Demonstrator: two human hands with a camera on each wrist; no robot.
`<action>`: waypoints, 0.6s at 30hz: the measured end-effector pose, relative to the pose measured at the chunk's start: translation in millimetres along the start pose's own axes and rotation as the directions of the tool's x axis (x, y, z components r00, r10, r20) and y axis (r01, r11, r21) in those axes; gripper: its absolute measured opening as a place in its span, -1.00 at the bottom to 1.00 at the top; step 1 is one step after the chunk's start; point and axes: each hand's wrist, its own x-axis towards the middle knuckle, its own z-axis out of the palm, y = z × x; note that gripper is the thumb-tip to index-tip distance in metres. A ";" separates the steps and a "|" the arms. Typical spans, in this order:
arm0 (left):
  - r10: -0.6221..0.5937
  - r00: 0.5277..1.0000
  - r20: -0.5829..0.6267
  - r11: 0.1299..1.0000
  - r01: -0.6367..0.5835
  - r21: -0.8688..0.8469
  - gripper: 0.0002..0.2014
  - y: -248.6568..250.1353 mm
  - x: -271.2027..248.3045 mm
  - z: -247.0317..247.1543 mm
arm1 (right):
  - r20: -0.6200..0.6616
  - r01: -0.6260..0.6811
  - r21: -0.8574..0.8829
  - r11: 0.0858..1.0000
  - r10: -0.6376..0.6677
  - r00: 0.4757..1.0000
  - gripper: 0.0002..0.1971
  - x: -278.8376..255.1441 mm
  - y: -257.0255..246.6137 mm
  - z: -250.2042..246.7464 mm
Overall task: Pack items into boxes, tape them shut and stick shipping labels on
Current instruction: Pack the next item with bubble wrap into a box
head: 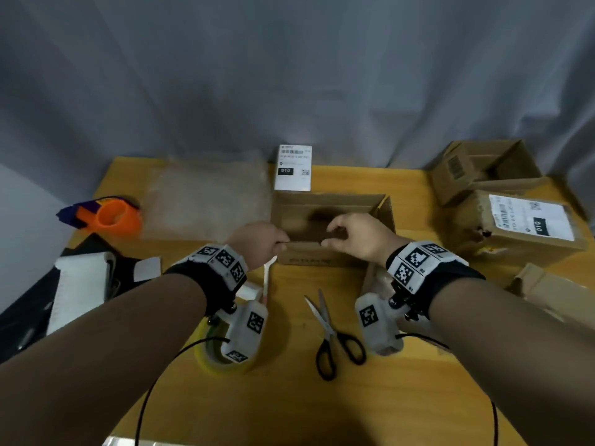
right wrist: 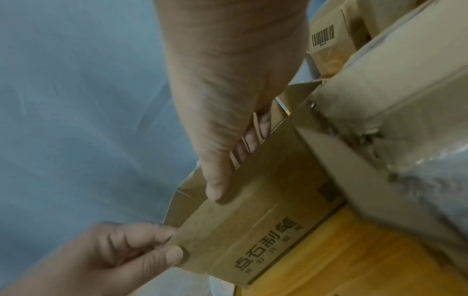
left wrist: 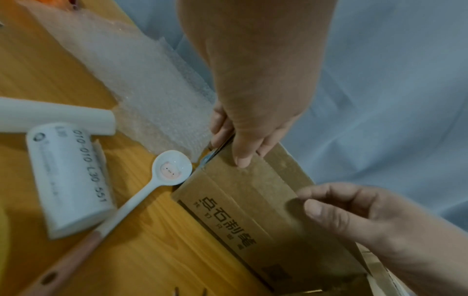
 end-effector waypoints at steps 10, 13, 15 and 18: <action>0.048 0.997 -0.062 0.998 -0.049 -0.024 -0.69 -51.1 -27.7 6.0 | 0.016 -0.017 -0.053 0.998 0.018 1.000 -0.73 6.1 -59.8 43.8; 0.046 0.997 -0.060 0.997 -0.050 -0.065 -0.66 -53.8 -31.4 9.4 | 0.043 -0.035 -0.068 0.997 0.038 0.998 -0.71 4.5 -63.7 48.0; 0.054 0.996 -0.072 0.993 -0.061 -0.099 -0.67 -51.6 -35.2 12.9 | 0.056 -0.033 -0.091 0.995 0.038 0.998 -0.72 1.1 -64.9 47.4; 0.070 0.996 -0.063 0.985 -0.079 -0.153 -0.68 -41.2 -39.2 17.9 | 0.064 -0.048 -0.133 0.990 0.057 0.996 -0.72 -6.2 -62.1 43.9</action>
